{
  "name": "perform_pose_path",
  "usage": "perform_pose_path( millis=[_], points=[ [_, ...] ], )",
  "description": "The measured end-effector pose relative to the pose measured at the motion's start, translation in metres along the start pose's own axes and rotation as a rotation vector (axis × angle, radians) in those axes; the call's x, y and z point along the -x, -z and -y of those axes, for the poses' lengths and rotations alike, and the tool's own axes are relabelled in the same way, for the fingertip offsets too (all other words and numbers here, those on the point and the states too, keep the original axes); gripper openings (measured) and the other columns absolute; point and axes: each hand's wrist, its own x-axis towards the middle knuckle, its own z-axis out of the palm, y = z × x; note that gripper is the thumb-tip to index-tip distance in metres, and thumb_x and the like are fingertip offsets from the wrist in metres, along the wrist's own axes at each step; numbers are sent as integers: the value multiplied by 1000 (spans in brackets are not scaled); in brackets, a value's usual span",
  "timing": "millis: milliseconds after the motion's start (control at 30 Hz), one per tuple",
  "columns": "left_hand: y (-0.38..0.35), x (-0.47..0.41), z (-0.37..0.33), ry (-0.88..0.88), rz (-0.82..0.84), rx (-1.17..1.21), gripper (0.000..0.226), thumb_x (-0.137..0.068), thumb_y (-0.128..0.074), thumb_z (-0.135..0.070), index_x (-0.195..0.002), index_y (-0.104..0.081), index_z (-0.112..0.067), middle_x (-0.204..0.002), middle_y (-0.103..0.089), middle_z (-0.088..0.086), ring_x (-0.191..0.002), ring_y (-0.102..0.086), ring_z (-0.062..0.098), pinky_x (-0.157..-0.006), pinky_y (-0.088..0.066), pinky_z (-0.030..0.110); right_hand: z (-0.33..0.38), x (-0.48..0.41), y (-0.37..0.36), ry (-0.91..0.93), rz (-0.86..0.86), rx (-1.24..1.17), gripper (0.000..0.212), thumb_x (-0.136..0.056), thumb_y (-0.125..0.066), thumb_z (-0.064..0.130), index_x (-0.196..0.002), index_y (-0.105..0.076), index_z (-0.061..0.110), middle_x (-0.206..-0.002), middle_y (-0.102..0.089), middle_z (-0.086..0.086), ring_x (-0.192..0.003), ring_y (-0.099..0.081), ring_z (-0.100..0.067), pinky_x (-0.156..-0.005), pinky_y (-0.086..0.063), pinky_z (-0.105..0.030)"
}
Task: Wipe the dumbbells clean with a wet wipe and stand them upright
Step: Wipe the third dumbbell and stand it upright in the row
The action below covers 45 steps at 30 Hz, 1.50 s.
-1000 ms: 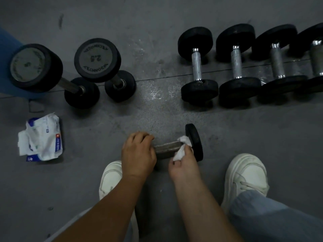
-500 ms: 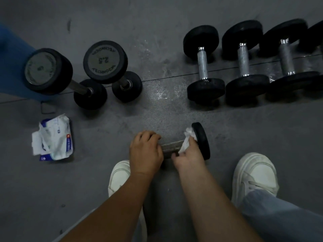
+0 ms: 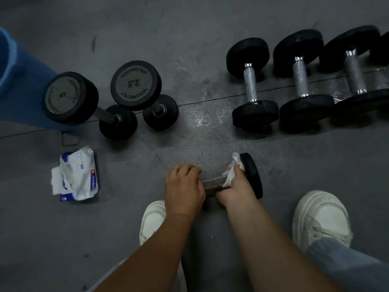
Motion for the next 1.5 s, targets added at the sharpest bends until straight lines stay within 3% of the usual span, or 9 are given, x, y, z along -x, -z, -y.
perform_pose_path(
  millis=[167, 300, 400, 667, 833, 967, 1100, 1233, 1500],
  points=[
    [-1, 1, 1, -14, 5, 11, 33, -79, -43, -24, -92, -73, -17, -97, -67, 1, -95, -59, 26, -82, -52, 37, 0, 27, 7, 44, -222, -68, 47, -94, -57, 35, -137, -50, 16, -141, -51, -4, -131, -47, -20, -104, -37, -30],
    [-1, -2, -1, -12, -10, 13, 33, -78, -43, -24, -91, -72, -17, -95, -67, 2, -92, -59, 25, -79, -51, 35, 5, 31, -13, 27, -145, -19, 27, -97, -52, 42, -100, -61, 16, -103, -62, -7, -92, -60, -26, -75, -46, -37],
    [0, -4, -1, -17, -17, -10, 33, -78, -43, -24, -89, -73, -17, -93, -67, 2, -89, -60, 26, -76, -51, 34, 3, 40, -12, 55, -208, -74, 33, -98, -50, 35, -125, -55, 16, -122, -56, -1, -117, -55, -23, -87, -44, -33],
    [6, -44, 4, 65, 195, -48, 28, -91, -51, -25, -115, -66, -26, -117, -64, 0, -108, -57, 26, -88, -44, 33, 6, 28, -21, 87, -216, -21, 41, -92, -60, 42, -126, -56, 20, -140, -53, -2, -129, -50, -19, -86, -41, -27],
    [5, -57, 5, 108, 265, 5, 28, -94, -52, -28, -119, -63, -27, -120, -65, 1, -109, -59, 26, -91, -47, 35, 4, 31, -12, 117, -193, -7, 21, -91, -63, 35, -104, -62, 17, -100, -64, -2, -100, -61, -18, -75, -48, -27],
    [7, -62, 7, 117, 255, 42, 26, -93, -53, -27, -117, -64, -27, -116, -67, 1, -106, -62, 24, -90, -49, 35, 7, 24, -26, 102, -183, -5, 37, -90, -63, 42, -120, -60, 20, -133, -59, -1, -124, -54, -19, -101, -43, -29],
    [10, -78, 9, 168, 339, 69, 25, -94, -50, -29, -116, -62, -28, -104, -70, 0, -99, -64, 25, -81, -47, 31, 4, 26, -14, 116, -173, -51, 21, -93, -62, 37, -107, -60, 22, -132, -60, -1, -117, -57, -15, -92, -45, -24],
    [20, -83, 1, 87, 57, -43, 23, -97, -47, -32, -101, -65, -18, -102, -65, 9, -98, -60, 32, -76, -45, 39, 13, 19, -29, 102, -129, -26, 42, -94, -57, 43, -130, -54, 23, -148, -45, 2, -139, -38, -15, -106, -30, -27],
    [2, -22, 2, 39, 28, -31, 52, -92, -38, -39, -127, -58, -7, -139, -54, 13, -128, -48, 35, -107, -39, 42, 8, 15, -16, 81, -94, -14, 51, -93, -58, 44, -137, -49, 21, -150, -42, -3, -139, -37, -19, -108, -29, -31]
  ],
)
